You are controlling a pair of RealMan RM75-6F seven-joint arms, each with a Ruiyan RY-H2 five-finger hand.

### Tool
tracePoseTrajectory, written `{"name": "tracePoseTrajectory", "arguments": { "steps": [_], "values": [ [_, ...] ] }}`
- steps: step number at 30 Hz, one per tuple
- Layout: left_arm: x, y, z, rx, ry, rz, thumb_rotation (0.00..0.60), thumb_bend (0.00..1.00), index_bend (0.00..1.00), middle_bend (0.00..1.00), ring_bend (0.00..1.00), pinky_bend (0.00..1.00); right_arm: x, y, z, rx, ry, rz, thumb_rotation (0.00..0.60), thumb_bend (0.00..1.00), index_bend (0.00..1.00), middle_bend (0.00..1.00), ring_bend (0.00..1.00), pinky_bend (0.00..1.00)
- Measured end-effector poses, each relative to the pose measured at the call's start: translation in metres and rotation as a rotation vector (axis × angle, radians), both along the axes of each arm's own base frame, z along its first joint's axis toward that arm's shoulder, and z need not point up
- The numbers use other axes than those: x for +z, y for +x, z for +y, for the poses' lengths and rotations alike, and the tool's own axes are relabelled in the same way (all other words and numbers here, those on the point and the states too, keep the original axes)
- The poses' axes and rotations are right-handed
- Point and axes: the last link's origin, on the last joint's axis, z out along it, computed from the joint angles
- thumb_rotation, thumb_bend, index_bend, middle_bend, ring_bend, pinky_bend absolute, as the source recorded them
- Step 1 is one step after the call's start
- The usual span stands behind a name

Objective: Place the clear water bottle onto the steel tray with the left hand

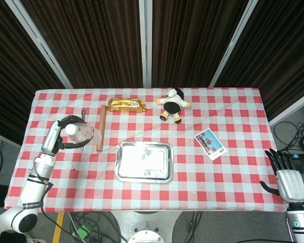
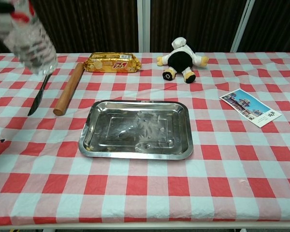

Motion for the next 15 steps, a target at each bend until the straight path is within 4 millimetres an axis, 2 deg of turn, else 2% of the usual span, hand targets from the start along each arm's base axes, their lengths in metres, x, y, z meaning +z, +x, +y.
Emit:
{"name": "tracePoseTrajectory", "arguments": {
  "steps": [3,5,10,12,15],
  "values": [
    [0.01,0.015,-0.001,-0.032,0.021,-0.023,0.6,0.26,0.64,0.66,0.51,0.52,0.001,0.0,0.0,0.001,-0.002,-0.004,0.6,0.11,0.06,0.05,0.0,0.0],
    [0.003,0.008,-0.005,-0.005,-0.012,-0.013,0.6,0.26,0.64,0.66,0.51,0.52,0.002,0.0,0.0,0.001,-0.006,-0.006,0.6,0.11,0.06,0.05,0.0,0.0],
    [-0.033,-0.038,-0.017,0.125,-0.145,0.069,0.6,0.26,0.64,0.66,0.51,0.52,0.003,0.0,0.0,0.0,-0.009,-0.004,0.6,0.11,0.06,0.05,0.0,0.0],
    [-0.034,-0.042,-0.014,0.123,-0.139,0.085,0.6,0.26,0.64,0.66,0.51,0.52,0.001,0.0,0.0,-0.002,-0.005,-0.001,0.6,0.11,0.06,0.05,0.0,0.0],
    [-0.03,-0.029,-0.005,0.088,-0.125,0.075,0.6,0.26,0.64,0.66,0.51,0.52,0.0,0.0,0.0,-0.001,0.001,0.004,0.6,0.11,0.06,0.05,0.0,0.0]
  ]
}}
